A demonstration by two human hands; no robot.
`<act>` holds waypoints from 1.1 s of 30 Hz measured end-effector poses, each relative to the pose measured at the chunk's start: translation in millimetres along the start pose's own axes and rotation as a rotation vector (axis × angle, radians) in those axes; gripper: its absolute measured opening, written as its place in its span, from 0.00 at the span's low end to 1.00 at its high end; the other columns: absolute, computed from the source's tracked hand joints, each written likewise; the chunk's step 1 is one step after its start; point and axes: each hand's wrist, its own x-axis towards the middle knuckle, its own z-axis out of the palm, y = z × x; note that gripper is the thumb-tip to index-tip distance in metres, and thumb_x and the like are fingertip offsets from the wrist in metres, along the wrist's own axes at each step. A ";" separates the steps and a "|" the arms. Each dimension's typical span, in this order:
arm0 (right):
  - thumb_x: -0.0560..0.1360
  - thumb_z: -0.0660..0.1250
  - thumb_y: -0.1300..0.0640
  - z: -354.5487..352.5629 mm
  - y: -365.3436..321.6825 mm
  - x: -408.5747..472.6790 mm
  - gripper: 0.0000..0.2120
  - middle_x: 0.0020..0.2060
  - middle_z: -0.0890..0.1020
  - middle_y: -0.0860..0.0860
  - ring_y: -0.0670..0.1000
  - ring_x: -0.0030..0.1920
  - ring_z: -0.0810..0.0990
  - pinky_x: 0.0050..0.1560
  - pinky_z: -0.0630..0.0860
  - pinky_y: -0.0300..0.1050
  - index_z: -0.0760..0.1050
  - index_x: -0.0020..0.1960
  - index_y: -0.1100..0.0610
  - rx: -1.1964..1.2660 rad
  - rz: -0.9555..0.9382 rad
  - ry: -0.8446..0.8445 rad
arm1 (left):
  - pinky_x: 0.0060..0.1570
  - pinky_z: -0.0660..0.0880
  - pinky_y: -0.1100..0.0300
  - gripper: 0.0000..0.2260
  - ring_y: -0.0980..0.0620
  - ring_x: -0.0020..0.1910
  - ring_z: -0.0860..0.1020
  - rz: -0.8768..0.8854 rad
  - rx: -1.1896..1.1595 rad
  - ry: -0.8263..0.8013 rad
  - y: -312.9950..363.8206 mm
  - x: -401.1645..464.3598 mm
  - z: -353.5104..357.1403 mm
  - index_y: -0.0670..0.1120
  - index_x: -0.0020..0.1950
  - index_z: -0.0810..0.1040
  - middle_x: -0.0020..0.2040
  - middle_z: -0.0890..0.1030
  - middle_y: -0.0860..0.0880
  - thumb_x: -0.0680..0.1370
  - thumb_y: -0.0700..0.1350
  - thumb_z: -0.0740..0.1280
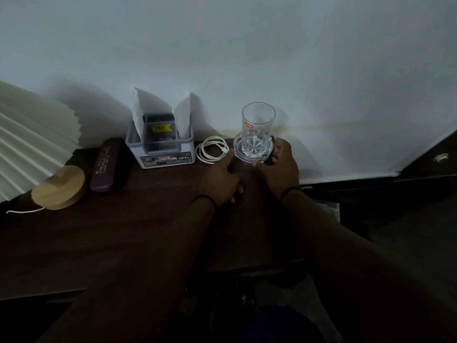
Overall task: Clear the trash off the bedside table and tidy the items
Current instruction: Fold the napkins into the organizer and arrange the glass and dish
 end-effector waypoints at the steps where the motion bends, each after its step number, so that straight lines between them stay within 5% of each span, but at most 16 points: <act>1: 0.63 0.79 0.54 3.6 -1.2 -3.9 0.40 0.63 0.79 0.47 0.43 0.59 0.77 0.63 0.73 0.40 0.65 0.71 0.51 0.000 -0.003 0.038 | 0.18 0.69 0.64 0.34 0.53 0.17 0.72 0.005 0.010 -0.003 0.1 0.2 -0.4 0.59 0.78 0.60 0.35 0.84 0.42 0.75 0.36 0.63; 5: 0.63 0.79 0.53 10.5 -4.6 -9.2 0.38 0.62 0.81 0.48 0.46 0.60 0.79 0.59 0.72 0.37 0.68 0.70 0.51 -0.018 0.003 0.100 | 0.18 0.69 0.64 0.35 0.52 0.17 0.72 0.015 0.032 -0.019 -1.3 2.9 -1.5 0.60 0.78 0.57 0.35 0.84 0.42 0.76 0.36 0.63; 11: 0.65 0.75 0.48 11.8 -6.6 -13.1 0.33 0.57 0.82 0.53 0.55 0.59 0.80 0.59 0.76 0.54 0.70 0.68 0.50 -0.141 -0.010 0.126 | 0.16 0.66 0.67 0.36 0.54 0.15 0.71 -0.004 0.042 -0.043 0.1 6.6 -2.1 0.60 0.79 0.54 0.32 0.82 0.44 0.76 0.36 0.62; 22: 0.68 0.74 0.47 12.1 -11.5 -13.8 0.34 0.57 0.82 0.55 0.58 0.59 0.78 0.58 0.76 0.53 0.68 0.71 0.52 -0.225 -0.014 0.126 | 0.17 0.66 0.67 0.36 0.54 0.16 0.72 -0.020 0.055 -0.057 1.7 9.7 -3.2 0.61 0.79 0.51 0.33 0.82 0.43 0.78 0.36 0.61; 33: 0.67 0.75 0.51 8.9 -20.3 -28.2 0.30 0.59 0.79 0.53 0.56 0.61 0.77 0.61 0.74 0.53 0.71 0.65 0.56 -0.167 -0.068 0.182 | 0.28 0.76 0.60 0.25 0.54 0.24 0.77 0.174 -0.003 0.182 -30.5 -10.3 4.0 0.55 0.73 0.69 0.34 0.82 0.48 0.77 0.40 0.65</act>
